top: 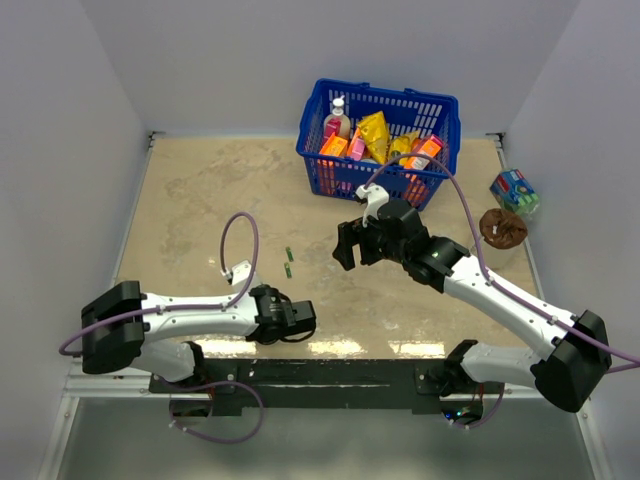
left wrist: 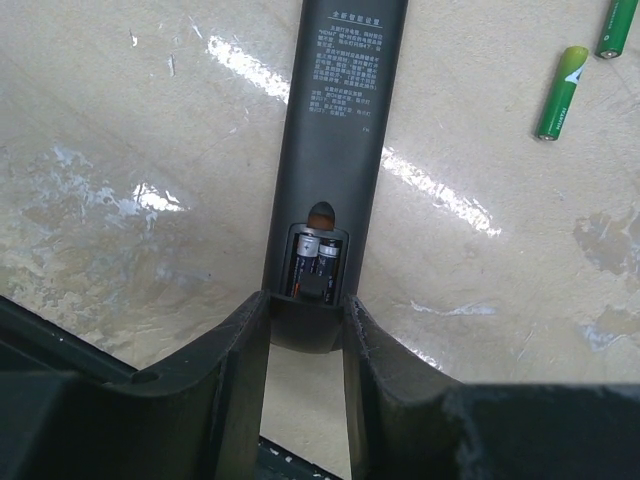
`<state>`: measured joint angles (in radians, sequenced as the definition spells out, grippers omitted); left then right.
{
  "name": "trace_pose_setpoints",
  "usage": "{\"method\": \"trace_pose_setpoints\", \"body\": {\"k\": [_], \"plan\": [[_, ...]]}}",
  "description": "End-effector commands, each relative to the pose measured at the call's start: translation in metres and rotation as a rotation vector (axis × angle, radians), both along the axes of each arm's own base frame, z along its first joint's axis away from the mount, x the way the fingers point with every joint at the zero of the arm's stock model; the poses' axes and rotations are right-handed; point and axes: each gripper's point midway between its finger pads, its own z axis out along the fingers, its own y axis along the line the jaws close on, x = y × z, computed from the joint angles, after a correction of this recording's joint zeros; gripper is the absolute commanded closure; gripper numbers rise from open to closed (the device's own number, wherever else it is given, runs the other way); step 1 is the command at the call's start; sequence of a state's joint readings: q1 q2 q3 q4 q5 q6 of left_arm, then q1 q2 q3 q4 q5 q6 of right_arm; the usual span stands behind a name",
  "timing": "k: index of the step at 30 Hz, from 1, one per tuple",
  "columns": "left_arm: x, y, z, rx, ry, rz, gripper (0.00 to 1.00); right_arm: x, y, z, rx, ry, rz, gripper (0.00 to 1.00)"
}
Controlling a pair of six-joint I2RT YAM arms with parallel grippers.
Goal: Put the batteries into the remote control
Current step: Load the battery cover into the remote control.
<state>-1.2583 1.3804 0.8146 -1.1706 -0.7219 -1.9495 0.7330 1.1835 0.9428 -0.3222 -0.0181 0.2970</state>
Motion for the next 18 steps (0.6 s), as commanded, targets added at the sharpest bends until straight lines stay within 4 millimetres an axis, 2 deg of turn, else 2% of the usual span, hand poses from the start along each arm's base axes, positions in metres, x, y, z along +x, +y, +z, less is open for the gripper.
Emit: {"method": "trace_pose_setpoints", "body": {"k": [1,12,13,18], "plan": [[0.0052,-0.0035,0.0105,-0.015,-0.059,0.024,1.00,0.0015,0.0060,0.0173,0.037,-0.048,0.022,0.15],[0.0059,-0.0075,0.0091,-0.019,-0.057,-0.002,1.00,0.0011,0.0070,0.0179,0.040,-0.049,0.027,0.15],[0.0063,-0.0080,0.0092,-0.019,-0.058,-0.005,0.96,0.0010,0.0070,0.0183,0.040,-0.049,0.027,0.15],[0.0070,-0.0107,0.0080,-0.016,-0.056,-0.025,0.94,0.0002,0.0070,0.0178,0.039,-0.048,0.028,0.15]]}}
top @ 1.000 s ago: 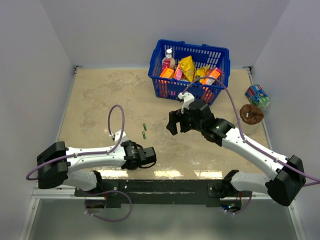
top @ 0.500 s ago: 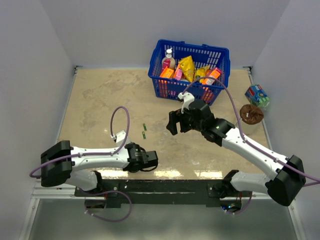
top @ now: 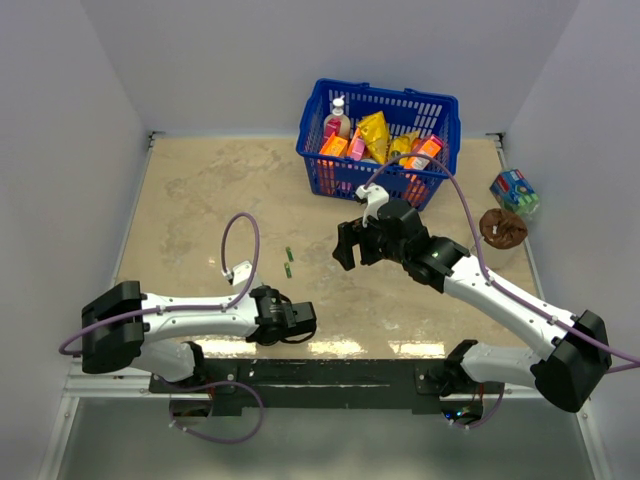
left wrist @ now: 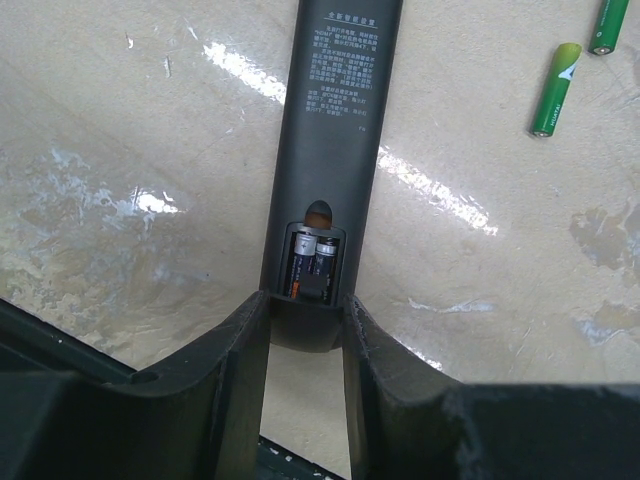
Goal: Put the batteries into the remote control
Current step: Load the battery cover into the remote control.
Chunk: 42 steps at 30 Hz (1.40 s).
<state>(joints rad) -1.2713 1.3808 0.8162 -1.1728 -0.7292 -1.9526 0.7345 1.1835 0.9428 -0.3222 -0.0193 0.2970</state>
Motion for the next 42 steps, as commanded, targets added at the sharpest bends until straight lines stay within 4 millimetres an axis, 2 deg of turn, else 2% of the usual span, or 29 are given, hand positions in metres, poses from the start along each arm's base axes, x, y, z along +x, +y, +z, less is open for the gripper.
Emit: {"method": "trace_pose_setpoints", "body": {"k": [1,3,4,15,19,30,42], "plan": [[0.008,-0.009,0.007,-0.018,-0.047,-0.015,0.94,0.001,0.007,0.018,0.040,-0.049,0.027,0.15],[0.008,-0.010,0.006,-0.017,-0.044,-0.014,0.93,0.000,0.007,0.018,0.041,-0.048,0.028,0.15],[0.008,-0.009,0.006,-0.015,-0.045,-0.015,0.90,0.001,0.006,0.018,0.040,-0.047,0.027,0.15],[0.001,-0.002,0.003,-0.020,-0.023,0.020,0.89,0.000,0.007,0.018,0.045,-0.047,0.030,0.15],[0.001,-0.002,0.002,-0.021,-0.021,0.023,0.80,-0.001,0.007,0.019,0.045,-0.048,0.033,0.15],[0.002,-0.001,0.003,-0.023,-0.027,0.028,0.71,-0.001,0.008,0.019,0.046,-0.046,0.034,0.15],[0.001,0.000,0.002,-0.026,-0.026,0.034,0.55,-0.001,0.008,0.019,0.047,-0.044,0.034,0.15]]}}
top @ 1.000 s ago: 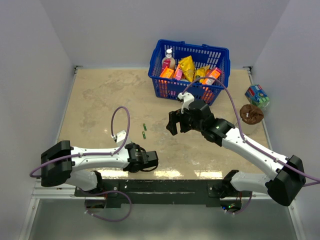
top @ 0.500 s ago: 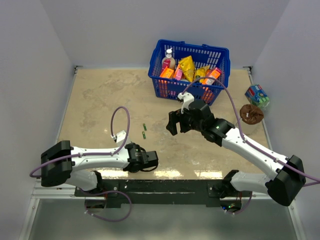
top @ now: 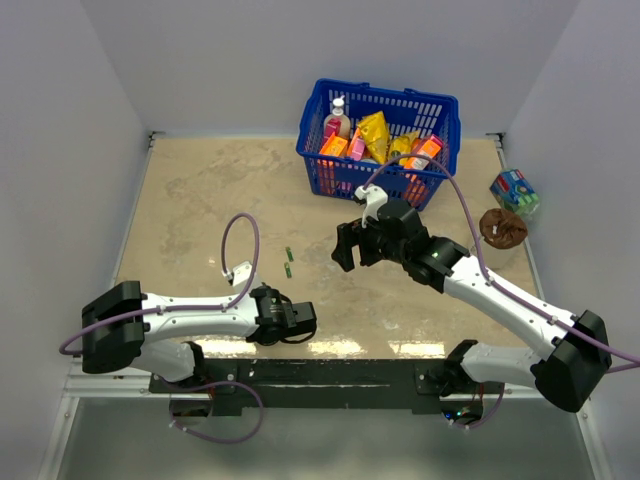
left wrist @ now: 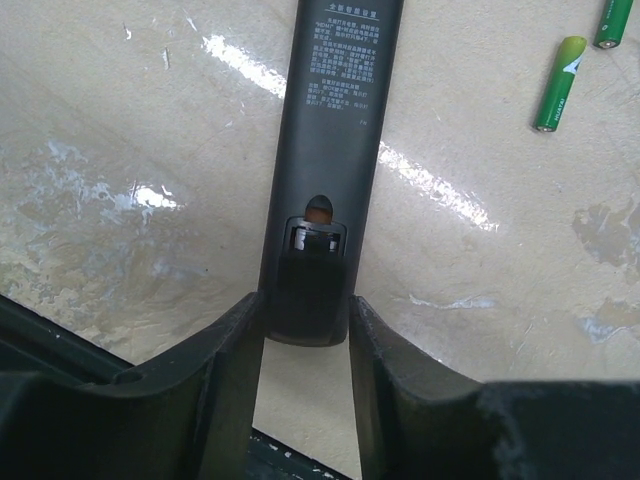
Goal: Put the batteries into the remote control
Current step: Load the battery cover into the remote control.
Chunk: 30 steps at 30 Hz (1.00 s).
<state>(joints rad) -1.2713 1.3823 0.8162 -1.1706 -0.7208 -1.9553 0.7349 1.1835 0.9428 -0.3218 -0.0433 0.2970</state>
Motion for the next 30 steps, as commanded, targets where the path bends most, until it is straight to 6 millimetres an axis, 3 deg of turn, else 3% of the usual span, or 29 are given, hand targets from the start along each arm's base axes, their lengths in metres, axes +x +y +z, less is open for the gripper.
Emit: {"method": "trace_pose_setpoints", "body": {"k": [1,9,16,22,26,30], "plan": [[0.002,0.002,0.003,-0.017,-0.032,0.031,0.55,0.002,0.005,0.018,0.037,-0.052,0.016,0.15],[0.002,0.002,0.003,-0.020,-0.036,0.034,0.47,0.002,0.006,0.019,0.039,-0.052,0.016,0.15],[0.008,-0.002,0.012,-0.103,-0.076,0.033,0.47,0.001,0.006,0.019,0.039,-0.050,0.021,0.15],[0.028,-0.022,0.032,-0.288,-0.143,-0.034,0.51,0.000,0.009,0.018,0.044,-0.043,0.034,0.16],[0.052,-0.038,0.047,-0.405,-0.180,-0.105,0.52,-0.001,0.011,0.017,0.046,-0.035,0.040,0.16],[0.054,-0.030,0.036,-0.425,-0.180,-0.092,0.54,-0.001,0.011,0.018,0.049,-0.034,0.044,0.16]]}}
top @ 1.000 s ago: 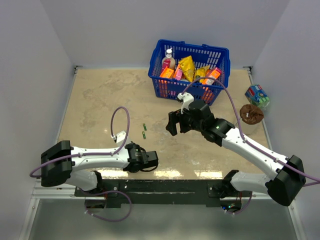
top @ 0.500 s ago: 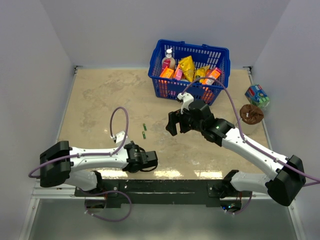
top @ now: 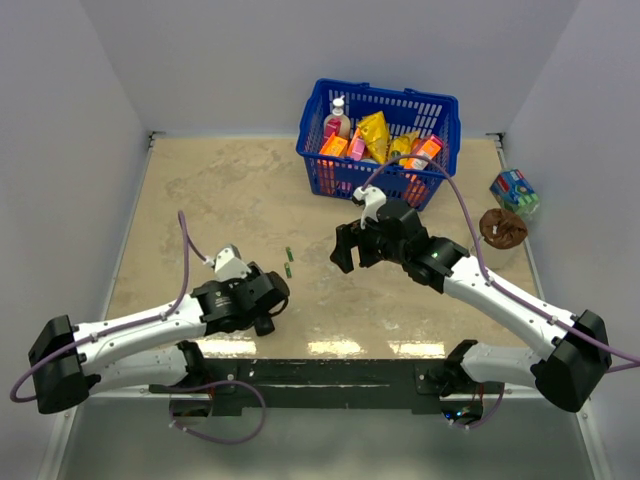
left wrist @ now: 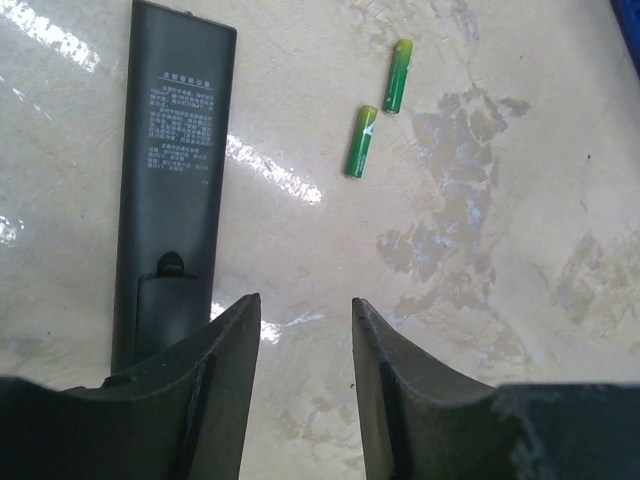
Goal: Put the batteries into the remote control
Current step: Load the battery cover into the remote control.
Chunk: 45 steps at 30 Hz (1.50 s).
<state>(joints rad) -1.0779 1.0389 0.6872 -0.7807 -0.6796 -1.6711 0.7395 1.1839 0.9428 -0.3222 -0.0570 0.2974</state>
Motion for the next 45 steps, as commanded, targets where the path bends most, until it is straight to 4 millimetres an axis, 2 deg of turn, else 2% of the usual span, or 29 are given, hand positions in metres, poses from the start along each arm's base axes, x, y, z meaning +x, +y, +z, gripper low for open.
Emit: {"method": "trace_pose_setpoints", "body": {"k": [1,2,4,11,18,24,26,29,32,33,35,36,41,45], "plan": [[0.007,-0.009,-0.006,-0.049,-0.019,-0.070,0.55,0.002,0.008,0.017,0.043,-0.037,0.025,0.16],[0.012,-0.010,-0.008,-0.073,-0.023,-0.067,0.55,0.002,0.009,0.017,0.042,-0.037,0.028,0.16],[0.008,-0.009,-0.023,-0.094,0.015,-0.074,0.56,0.001,0.009,0.015,0.040,-0.033,0.029,0.16],[0.012,0.003,-0.042,-0.154,0.034,-0.031,0.58,0.002,0.009,0.015,0.039,-0.032,0.027,0.16],[-0.009,0.025,-0.075,-0.160,0.142,0.067,0.62,0.003,0.009,0.016,0.039,-0.034,0.028,0.16],[-0.031,0.037,-0.100,-0.222,0.222,0.155,0.65,0.003,0.009,0.015,0.036,-0.033,0.029,0.16],[-0.031,0.034,-0.101,-0.244,0.217,0.141,0.65,0.003,0.009,0.015,0.034,-0.033,0.030,0.16],[-0.021,0.032,-0.089,-0.237,0.161,0.119,0.65,0.003,0.010,0.014,0.034,-0.029,0.032,0.16],[-0.006,0.029,-0.064,-0.221,0.085,0.099,0.65,0.002,0.011,0.014,0.035,-0.025,0.038,0.16],[0.001,0.024,-0.049,-0.239,0.053,0.095,0.65,0.002,0.012,0.015,0.036,-0.027,0.040,0.16],[0.006,0.027,-0.036,-0.218,0.017,0.093,0.65,0.002,0.012,0.015,0.037,-0.026,0.040,0.16],[0.010,0.025,-0.024,-0.234,-0.005,0.096,0.65,0.002,0.012,0.015,0.037,-0.026,0.042,0.16],[0.003,0.039,-0.018,-0.135,0.051,0.117,0.69,0.001,0.013,0.016,0.042,-0.025,0.046,0.16],[-0.005,0.041,-0.031,-0.042,0.148,0.101,0.77,0.001,0.013,0.015,0.041,-0.024,0.046,0.16]]}}
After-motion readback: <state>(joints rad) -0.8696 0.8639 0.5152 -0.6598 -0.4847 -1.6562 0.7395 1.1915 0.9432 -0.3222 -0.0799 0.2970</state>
